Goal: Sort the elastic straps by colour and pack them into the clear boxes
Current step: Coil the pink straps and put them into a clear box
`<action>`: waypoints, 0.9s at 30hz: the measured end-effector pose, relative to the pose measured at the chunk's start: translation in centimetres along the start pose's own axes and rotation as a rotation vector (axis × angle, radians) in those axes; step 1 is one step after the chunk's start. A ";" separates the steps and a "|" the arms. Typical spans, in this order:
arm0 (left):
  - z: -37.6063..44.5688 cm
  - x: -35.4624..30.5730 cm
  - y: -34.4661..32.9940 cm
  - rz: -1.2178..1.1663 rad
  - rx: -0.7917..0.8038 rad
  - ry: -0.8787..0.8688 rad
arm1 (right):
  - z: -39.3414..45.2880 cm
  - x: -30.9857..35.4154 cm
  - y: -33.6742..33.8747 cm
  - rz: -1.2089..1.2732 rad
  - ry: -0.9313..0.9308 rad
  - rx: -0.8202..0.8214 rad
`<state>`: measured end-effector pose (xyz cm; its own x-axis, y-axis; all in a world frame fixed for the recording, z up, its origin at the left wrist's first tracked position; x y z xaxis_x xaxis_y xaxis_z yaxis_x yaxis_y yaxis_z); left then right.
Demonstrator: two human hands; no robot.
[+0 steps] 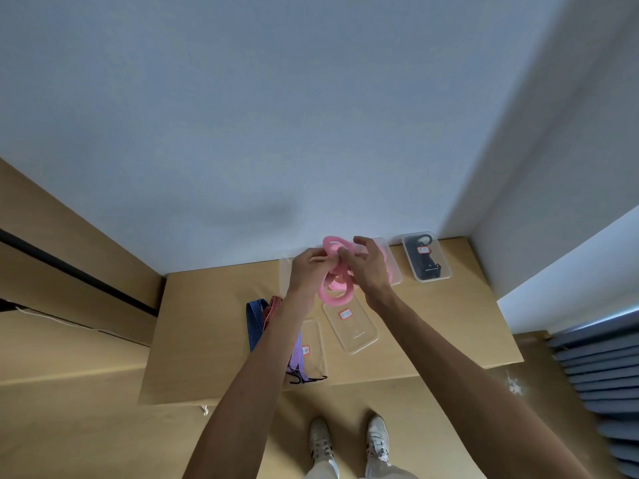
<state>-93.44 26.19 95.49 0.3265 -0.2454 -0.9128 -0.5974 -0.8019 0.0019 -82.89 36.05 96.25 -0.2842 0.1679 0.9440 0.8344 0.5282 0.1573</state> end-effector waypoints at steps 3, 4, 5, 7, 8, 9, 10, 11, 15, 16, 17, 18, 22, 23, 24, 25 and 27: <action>0.0 0.7 -0.9 0.069 0.006 -0.020 | 0.5 -1.6 0.9 0.032 -0.053 -0.045; 0.0 1.0 -1.0 0.175 -0.016 -0.064 | 0.7 -2.2 1.4 0.021 -0.070 -0.062; -0.1 1.4 -1.2 0.282 -0.024 -0.111 | 0.9 -2.8 1.7 -0.002 -0.078 -0.080; -0.4 2.3 -1.6 0.378 0.011 -0.146 | 1.1 -3.8 2.4 -0.070 -0.079 -0.117; -0.4 2.9 -1.8 0.388 0.036 -0.137 | 1.2 -4.5 2.7 -0.093 -0.085 -0.129; -0.4 3.5 -2.0 0.405 0.050 -0.127 | 1.4 -5.2 2.8 -0.106 -0.093 -0.134; -0.3 3.9 -2.1 0.434 0.053 -0.126 | 1.6 -5.8 2.9 -0.119 -0.104 -0.132; -0.3 4.2 -2.1 0.456 0.052 -0.130 | 1.9 -6.4 2.9 -0.137 -0.117 -0.122; 0.1 5.2 -1.9 0.566 0.071 -0.226 | 3.0 -8.3 1.8 -0.205 -0.159 -0.059; 0.5 5.3 -1.7 0.571 0.070 -0.253 | 3.4 -8.4 1.6 -0.206 -0.157 -0.061; 1.1 5.4 -1.5 0.561 0.066 -0.267 | 3.9 -8.4 1.3 -0.207 -0.151 -0.068; 2.0 5.4 -1.3 0.552 0.062 -0.270 | 4.5 -8.1 1.1 -0.209 -0.143 -0.073; 5.8 5.4 -1.1 0.542 0.064 -0.267 | 7.3 -7.3 -0.7 -0.238 -0.137 -0.066; 6.8 5.3 -1.2 0.542 0.067 -0.277 | 8.0 -7.1 -1.2 -0.260 -0.144 -0.068; 7.9 5.3 -1.3 0.550 0.069 -0.293 | 8.8 -7.0 -1.8 -0.289 -0.145 -0.067; 9.1 5.3 -1.3 0.568 0.067 -0.308 | 9.7 -7.0 -2.3 -0.318 -0.142 -0.066; 11.5 5.6 -1.3 0.602 0.058 -0.314 | 11.4 -7.3 -3.2 -0.338 -0.131 -0.062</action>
<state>-99.25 32.15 85.69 -0.2983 -0.4632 -0.8345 -0.6493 -0.5423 0.5332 -88.87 42.61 85.58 -0.6033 0.1003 0.7912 0.7091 0.5216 0.4745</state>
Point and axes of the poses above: each hand's wrist, its own z-axis towards the middle knuckle, its own y-axis out of the back of the hand, x = y × z, the point moved 5 cm from there along z, towards the middle knuckle, and after that the axes turned 3 degrees about -x, right-handed, at the moved point
